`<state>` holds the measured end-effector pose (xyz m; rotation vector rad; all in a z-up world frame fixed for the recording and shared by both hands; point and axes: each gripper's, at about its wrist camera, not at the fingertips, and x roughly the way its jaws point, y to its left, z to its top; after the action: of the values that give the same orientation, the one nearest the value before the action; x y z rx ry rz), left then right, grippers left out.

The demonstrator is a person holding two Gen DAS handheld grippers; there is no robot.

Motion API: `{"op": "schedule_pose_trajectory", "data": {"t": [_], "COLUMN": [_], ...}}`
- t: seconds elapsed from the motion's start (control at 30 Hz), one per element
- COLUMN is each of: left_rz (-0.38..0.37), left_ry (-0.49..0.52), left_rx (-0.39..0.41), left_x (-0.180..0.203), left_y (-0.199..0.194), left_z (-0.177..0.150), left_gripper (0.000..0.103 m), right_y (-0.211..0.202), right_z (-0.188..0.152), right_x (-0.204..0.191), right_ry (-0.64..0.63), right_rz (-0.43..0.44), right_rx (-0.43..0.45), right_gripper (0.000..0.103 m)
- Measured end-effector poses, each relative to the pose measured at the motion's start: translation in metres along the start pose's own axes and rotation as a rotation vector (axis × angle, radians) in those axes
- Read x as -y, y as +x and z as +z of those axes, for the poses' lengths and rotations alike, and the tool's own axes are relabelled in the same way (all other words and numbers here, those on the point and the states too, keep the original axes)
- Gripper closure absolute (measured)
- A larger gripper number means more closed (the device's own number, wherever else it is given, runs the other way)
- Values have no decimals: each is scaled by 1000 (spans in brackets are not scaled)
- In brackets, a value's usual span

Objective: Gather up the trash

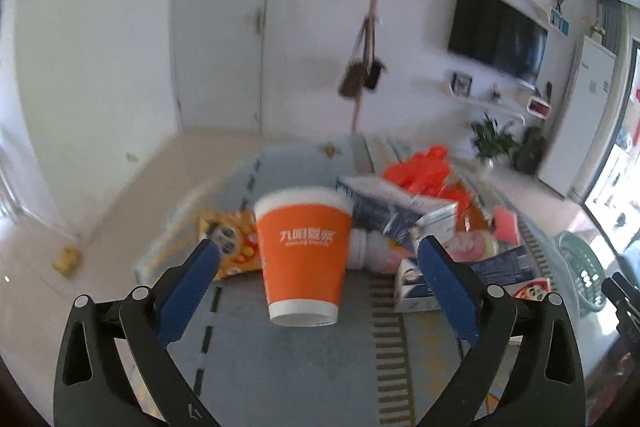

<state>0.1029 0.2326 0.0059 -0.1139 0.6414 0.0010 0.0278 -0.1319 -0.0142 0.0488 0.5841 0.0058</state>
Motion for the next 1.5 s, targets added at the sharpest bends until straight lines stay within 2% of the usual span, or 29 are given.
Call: {"op": "schedule_pose_trajectory", "data": {"t": [0.1, 0.17, 0.23, 0.33, 0.4, 0.43, 0.53, 0.6, 0.67, 0.73, 0.87, 1.0, 1.03, 1.07, 1.17, 1.23, 1.4, 1.5], "left_rz": [13, 46, 40, -7, -31, -45, -30, -7, -7, -11, 40, 24, 20, 13, -4, -22, -78, -112], "left_ry": [-20, -37, -57, -67, -60, -55, -40, -20, -9, -1, 8, 6, 8, 15, 34, 46, 103, 125], "left_rx": [-68, -97, -123, -158, -191, -201, -175, -148, -124, -96, -51, -14, -9, -2, 23, 45, 108, 135], "left_x": [-10, -17, -22, -25, -25, -24, -21, -16, -12, -10, -5, 1, 3, 7, 16, 30, 69, 92], "left_y": [30, 47, 60, 75, 83, 86, 84, 76, 68, 61, 47, 29, 26, 20, 5, -8, -36, -49], "left_z": [-3, -7, -11, -12, -15, -17, -21, -25, -26, -27, -26, -27, -28, -28, -28, -25, -24, -22], "left_gripper": [7, 7, 8, 16, 32, 31, 33, 33, 34, 34, 34, 34, 34, 34, 34, 34, 34, 34], "right_y": [10, 20, 29, 44, 55, 59, 77, 87, 94, 99, 110, 112, 111, 109, 95, 83, 61, 47], "right_z": [0, -3, -7, -13, -13, -14, -17, -19, -17, -15, -16, -15, -15, -15, -14, -11, -9, -1], "right_x": [-5, -10, -14, -21, -24, -25, -26, -24, -22, -23, -27, -30, -32, -33, -36, -34, -23, -19], "right_ry": [6, 8, 2, 2, 15, 21, 48, 78, 101, 107, 127, 136, 131, 126, 90, 88, 92, 53], "right_rz": [50, 82, 103, 141, 171, 182, 220, 247, 270, 295, 345, 341, 343, 360, 324, 326, 308, 233], "right_rx": [-26, -56, -90, -138, -169, -182, -236, -256, -278, -301, -357, -364, -361, -359, -319, -285, -244, -209], "right_gripper": [66, 66, 57, 47, 46, 45, 41, 33, 31, 31, 31, 31, 40, 42, 49, 58, 63, 63]}}
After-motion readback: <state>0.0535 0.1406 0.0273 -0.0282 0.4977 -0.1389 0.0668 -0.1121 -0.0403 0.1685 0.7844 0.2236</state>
